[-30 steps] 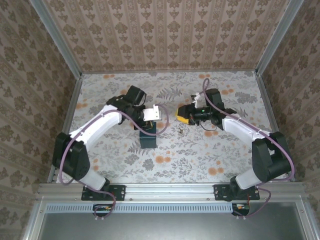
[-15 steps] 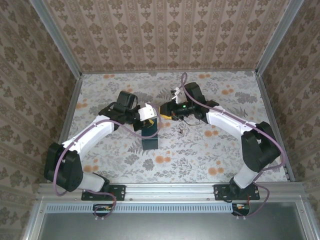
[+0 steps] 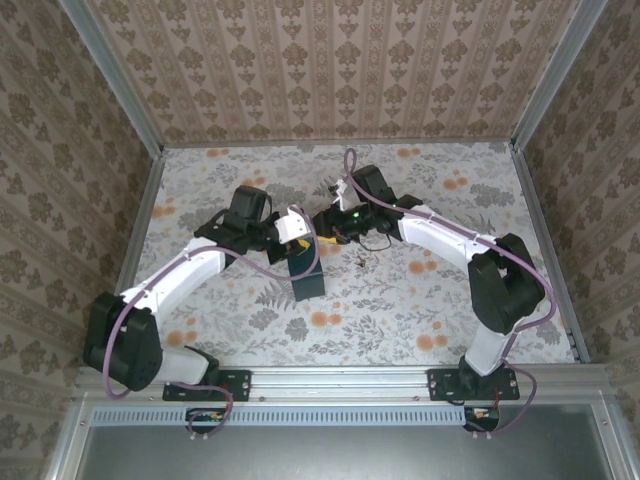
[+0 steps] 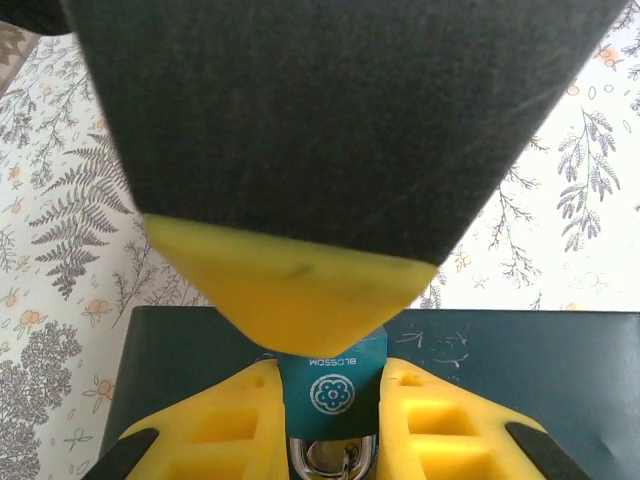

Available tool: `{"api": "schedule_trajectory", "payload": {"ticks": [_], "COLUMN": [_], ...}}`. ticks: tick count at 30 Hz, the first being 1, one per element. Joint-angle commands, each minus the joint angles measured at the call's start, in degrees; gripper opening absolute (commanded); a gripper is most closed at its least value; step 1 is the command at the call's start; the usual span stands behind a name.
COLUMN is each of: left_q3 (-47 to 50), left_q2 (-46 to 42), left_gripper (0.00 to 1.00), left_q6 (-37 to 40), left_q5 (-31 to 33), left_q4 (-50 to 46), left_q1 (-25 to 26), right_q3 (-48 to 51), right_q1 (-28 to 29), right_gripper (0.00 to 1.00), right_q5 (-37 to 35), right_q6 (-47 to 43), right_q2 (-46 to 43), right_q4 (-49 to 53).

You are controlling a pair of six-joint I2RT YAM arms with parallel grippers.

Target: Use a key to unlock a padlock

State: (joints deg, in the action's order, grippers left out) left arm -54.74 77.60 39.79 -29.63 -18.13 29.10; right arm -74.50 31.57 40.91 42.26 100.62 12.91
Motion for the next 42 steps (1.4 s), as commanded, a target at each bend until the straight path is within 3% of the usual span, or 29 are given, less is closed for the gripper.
{"api": "schedule_trajectory", "payload": {"ticks": [1, 17, 25, 29, 34, 37, 42], "left_q3": [0.69, 3.58, 5.58, 5.88, 6.15, 3.99, 2.60], "left_q2": [-2.12, -3.29, -3.95, -4.15, -6.33, -7.95, -8.14], "left_gripper": [0.22, 0.21, 0.25, 0.34, 0.61, 0.70, 0.65], "left_q6": [-1.27, -3.20, -4.19, -3.61, -1.72, 0.53, 1.92], "left_q5": [-2.33, -1.14, -0.42, -0.51, -2.47, -6.50, -11.20], "left_q4": [3.59, 8.17, 10.90, 10.28, 6.76, 0.33, -3.35], "left_q1": [-0.40, -0.44, -0.45, -0.45, -2.31, -5.75, -7.55], "right_q3": [-2.11, -3.92, -5.53, -6.00, -7.56, -8.65, -10.63], "right_q1": [0.37, 2.44, 2.70, 2.71, 2.53, 2.44, 2.53], "right_gripper": [0.36, 0.24, 0.11, 0.05, 0.03, 0.02, 0.01], "right_q5": [-1.27, 0.49, 0.49, -0.55, -1.34, -1.86, -1.96], "right_q6": [-1.28, -2.71, -5.67, -8.79, -15.40, -20.73, -30.30], "right_q2": [1.11, 2.58, 3.16, 2.87, 3.44, 3.62, 3.11], "right_q4": [2.30, 3.69, 5.83, 7.26, 10.36, 11.61, 13.67]}}
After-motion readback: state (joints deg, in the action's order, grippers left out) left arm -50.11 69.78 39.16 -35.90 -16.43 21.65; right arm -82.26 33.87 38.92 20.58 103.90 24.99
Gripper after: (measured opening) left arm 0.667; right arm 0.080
